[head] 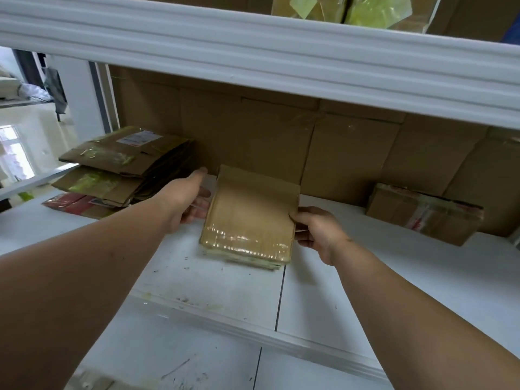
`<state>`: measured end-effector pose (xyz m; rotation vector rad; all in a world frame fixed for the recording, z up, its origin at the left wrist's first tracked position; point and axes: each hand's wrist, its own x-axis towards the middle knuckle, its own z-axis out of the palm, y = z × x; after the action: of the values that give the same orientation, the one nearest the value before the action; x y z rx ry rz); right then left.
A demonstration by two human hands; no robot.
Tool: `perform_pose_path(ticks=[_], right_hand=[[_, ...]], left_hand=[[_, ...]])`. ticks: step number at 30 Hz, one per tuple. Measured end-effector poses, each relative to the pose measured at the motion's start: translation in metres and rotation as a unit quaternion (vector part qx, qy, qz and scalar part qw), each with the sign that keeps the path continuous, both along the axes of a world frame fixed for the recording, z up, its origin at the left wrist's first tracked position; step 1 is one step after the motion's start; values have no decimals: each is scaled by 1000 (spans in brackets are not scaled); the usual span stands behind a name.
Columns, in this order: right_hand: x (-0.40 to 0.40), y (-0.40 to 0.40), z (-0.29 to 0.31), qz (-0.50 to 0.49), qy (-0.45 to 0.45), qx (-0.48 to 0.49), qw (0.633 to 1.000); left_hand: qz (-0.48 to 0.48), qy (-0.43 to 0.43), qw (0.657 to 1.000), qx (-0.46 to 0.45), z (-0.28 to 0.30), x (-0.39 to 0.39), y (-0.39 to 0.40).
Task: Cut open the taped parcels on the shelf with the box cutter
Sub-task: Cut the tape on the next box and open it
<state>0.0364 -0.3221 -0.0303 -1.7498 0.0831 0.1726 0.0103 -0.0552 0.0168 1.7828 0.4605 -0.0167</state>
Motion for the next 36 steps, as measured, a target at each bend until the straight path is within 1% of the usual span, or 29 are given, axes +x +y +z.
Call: perform_pose_path(ticks=[3,6,9,11,12,14,16,17,18,19,21,23,25,27,28,31,34,36], right_hand=[[-2,-2,-1,-36,4,-24,999],[-4,-2,-2,-42,17,-52,998],[-5,1,-3,-25,33,-33,999],[-7,4,-7,7,45,-27,999],[-8,6,-11,25,48,-35,998],[-10,6,-19,43,41,-60,996],[-10,1,-27,26,15,-77,997],[-10,-2,-29,7,-4,-95,995],[-8,-7,-32,-14,-26,-129,991],[-7,-13,-35,-35,-48,-181,982],[-6,-27,-40,-72,-73,-316,943],[-8,-42,-46,-88,-70,-436,893],[-10,-56,-54,-63,-28,-510,857],[-13,-67,-63,-29,23,-540,841],[-14,-71,-69,-20,32,-552,833],[-13,-75,-81,-48,-13,-585,809],[-11,-73,-88,-88,-14,-571,816],[-9,-76,-91,-113,-25,-570,814]], left_hand=[[-47,-14,998,36,-1,-7,-2],[-90,-6,990,111,-7,-12,-10],[-80,18,981,175,-21,-12,-17],[-64,21,967,246,-32,-12,-19],[-62,17,951,301,-36,-12,-20],[-82,-5,903,423,-44,-11,-22],[-135,-63,844,515,-48,-10,-27],[-171,-89,817,543,-49,-8,-32],[-206,-101,800,554,-50,-7,-36],[-238,-95,788,559,-51,-5,-41],[-289,-55,769,567,-57,-3,-51],[-314,-32,752,579,-64,-3,-57],[-318,-28,747,583,-68,-1,-56],[-324,-22,744,584,-71,2,-55],[-328,-20,739,588,-72,2,-55],[-327,-15,726,605,-75,3,-56],[-318,-18,724,611,-79,3,-56],[-315,-15,726,611,-80,4,-56]])
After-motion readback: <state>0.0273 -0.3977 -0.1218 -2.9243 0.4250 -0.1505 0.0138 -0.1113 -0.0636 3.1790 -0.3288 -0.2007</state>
